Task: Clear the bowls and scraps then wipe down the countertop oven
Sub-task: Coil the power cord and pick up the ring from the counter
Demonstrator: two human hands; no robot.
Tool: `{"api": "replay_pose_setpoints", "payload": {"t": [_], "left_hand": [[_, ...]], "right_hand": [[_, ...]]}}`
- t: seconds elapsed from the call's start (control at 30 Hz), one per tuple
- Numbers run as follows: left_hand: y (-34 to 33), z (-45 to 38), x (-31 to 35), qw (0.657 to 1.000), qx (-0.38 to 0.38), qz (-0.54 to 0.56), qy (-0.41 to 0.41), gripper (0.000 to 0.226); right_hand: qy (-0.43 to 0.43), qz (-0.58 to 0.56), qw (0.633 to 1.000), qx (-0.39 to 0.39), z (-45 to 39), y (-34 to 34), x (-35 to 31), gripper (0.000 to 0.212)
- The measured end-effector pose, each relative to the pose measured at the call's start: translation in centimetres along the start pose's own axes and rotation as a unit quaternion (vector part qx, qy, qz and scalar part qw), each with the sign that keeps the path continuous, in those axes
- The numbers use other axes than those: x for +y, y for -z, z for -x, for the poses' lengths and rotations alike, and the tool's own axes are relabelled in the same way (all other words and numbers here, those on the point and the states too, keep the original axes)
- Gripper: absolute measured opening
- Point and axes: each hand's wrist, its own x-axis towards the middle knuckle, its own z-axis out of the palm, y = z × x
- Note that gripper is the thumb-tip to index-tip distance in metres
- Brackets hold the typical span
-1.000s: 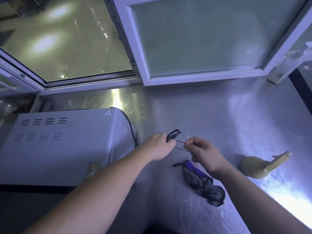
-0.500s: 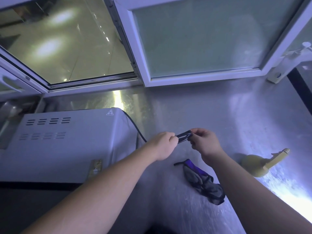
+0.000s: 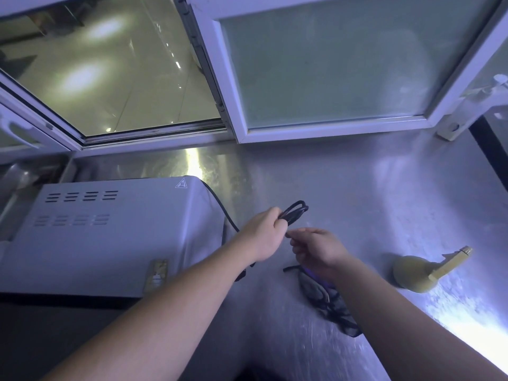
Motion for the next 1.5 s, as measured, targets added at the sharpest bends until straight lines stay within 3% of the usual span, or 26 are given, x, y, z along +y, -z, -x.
{"api": "replay_pose_setpoints", "payload": {"t": [0.13,0.27,0.37,0.47,0.63,0.8,1.03,1.23,1.5], "left_hand": [[0.0,-0.2,-0.6,0.998,-0.034,-0.061,0.011,0.02],[-0.4,-0.4,-1.1,0.99,-0.068,-0.127,-0.008,0.017],[-0.9,-0.9,-1.5,0.987,-0.07,-0.143,-0.011,0.012],[-1.2,-1.5,-2.1,0.987,-0.07,-0.147,-0.019,0.012],[-1.9,-2.9,-3.5,0.973,-0.014,-0.218,-0.067,0.037],[-2.3,-5.5,-5.3,0.946,0.055,-0.296,-0.12,0.026],[-4.0,-9.8,-6.7,0.925,0.094,-0.344,-0.132,0.017],[-5.4,-13.3,-7.7,0.914,0.099,-0.368,-0.136,0.022],[-5.5,-15.9,-8.3,0.919,0.105,-0.352,-0.145,0.025]], "right_hand": [[0.033,-0.018,0.997,0.071,0.4,0.5,-1.3,0.019],[0.076,0.03,0.996,0.044,1.2,0.6,-3.4,0.039],[0.13,0.198,0.97,0.047,1.0,0.4,-3.7,0.028],[0.146,0.226,0.961,0.064,0.1,0.7,-3.4,0.022],[0.14,0.208,0.964,0.09,-1.9,1.8,-2.6,0.018],[0.13,0.168,0.972,0.105,-4.3,2.5,-2.4,0.015],[0.102,0.185,0.967,0.14,-8.0,3.6,-2.0,0.012],[0.095,0.295,0.936,0.167,-10.1,4.0,-2.1,0.025],[0.114,0.456,0.867,0.167,-12.7,4.1,-2.7,0.034]]}}
